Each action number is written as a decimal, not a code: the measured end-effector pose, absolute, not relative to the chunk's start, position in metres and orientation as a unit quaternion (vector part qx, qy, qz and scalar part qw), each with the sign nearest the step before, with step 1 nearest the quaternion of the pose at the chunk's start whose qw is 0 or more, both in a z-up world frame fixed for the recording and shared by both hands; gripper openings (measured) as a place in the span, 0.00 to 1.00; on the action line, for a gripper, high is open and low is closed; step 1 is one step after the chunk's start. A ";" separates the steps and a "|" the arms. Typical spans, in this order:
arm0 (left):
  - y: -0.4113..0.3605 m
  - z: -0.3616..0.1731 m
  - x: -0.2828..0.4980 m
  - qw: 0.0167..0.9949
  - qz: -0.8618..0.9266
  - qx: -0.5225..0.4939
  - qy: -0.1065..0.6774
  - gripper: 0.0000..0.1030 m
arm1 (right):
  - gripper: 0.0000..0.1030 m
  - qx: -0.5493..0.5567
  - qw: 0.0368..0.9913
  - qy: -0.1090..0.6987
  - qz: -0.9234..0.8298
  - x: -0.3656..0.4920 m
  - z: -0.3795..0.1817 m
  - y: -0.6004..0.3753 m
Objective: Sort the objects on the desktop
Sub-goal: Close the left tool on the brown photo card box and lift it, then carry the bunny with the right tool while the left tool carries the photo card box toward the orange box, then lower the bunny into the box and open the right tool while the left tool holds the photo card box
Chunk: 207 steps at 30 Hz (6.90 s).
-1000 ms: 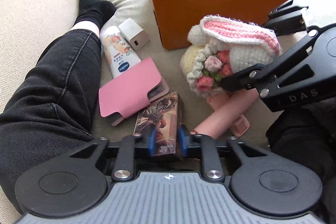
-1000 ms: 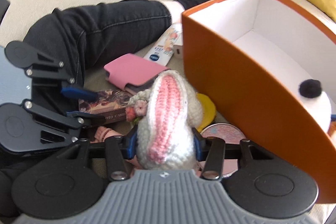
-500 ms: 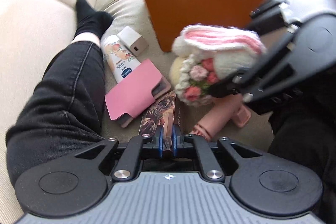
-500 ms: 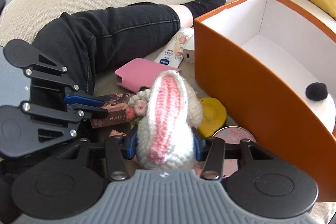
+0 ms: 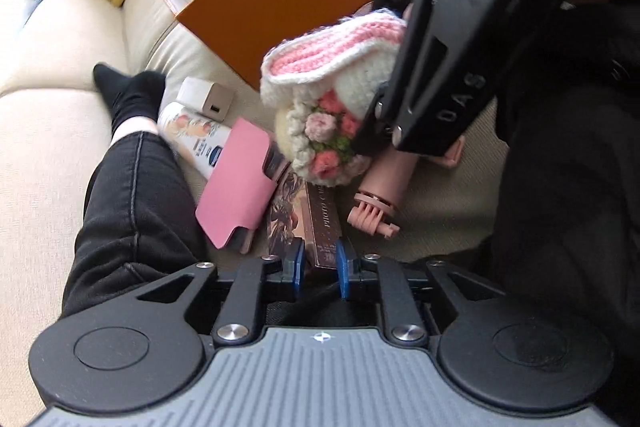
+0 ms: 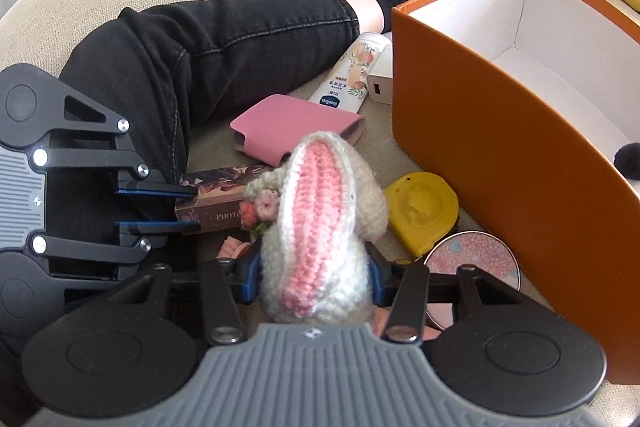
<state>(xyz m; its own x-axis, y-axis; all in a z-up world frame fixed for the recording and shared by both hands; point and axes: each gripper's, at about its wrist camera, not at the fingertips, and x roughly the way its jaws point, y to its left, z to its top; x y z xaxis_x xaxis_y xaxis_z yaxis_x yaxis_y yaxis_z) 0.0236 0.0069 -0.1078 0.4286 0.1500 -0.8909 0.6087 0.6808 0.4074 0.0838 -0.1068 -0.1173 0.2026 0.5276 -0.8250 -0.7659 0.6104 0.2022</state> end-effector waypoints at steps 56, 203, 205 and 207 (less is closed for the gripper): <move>0.065 -0.104 0.067 0.810 -0.073 0.202 0.546 0.30 | 0.51 -0.090 0.776 0.488 0.390 0.099 -0.121 -0.128; -0.033 -0.072 0.282 0.767 -0.077 0.106 0.628 0.25 | 0.43 0.014 0.803 0.522 0.287 0.242 -0.072 -0.198; -0.029 -0.070 0.282 0.769 -0.076 0.099 0.627 0.25 | 0.54 -0.020 0.806 0.500 0.316 0.244 -0.068 -0.192; -0.025 -0.067 0.281 0.771 -0.074 0.094 0.626 0.26 | 0.55 -0.062 0.808 0.489 0.322 0.252 -0.073 -0.182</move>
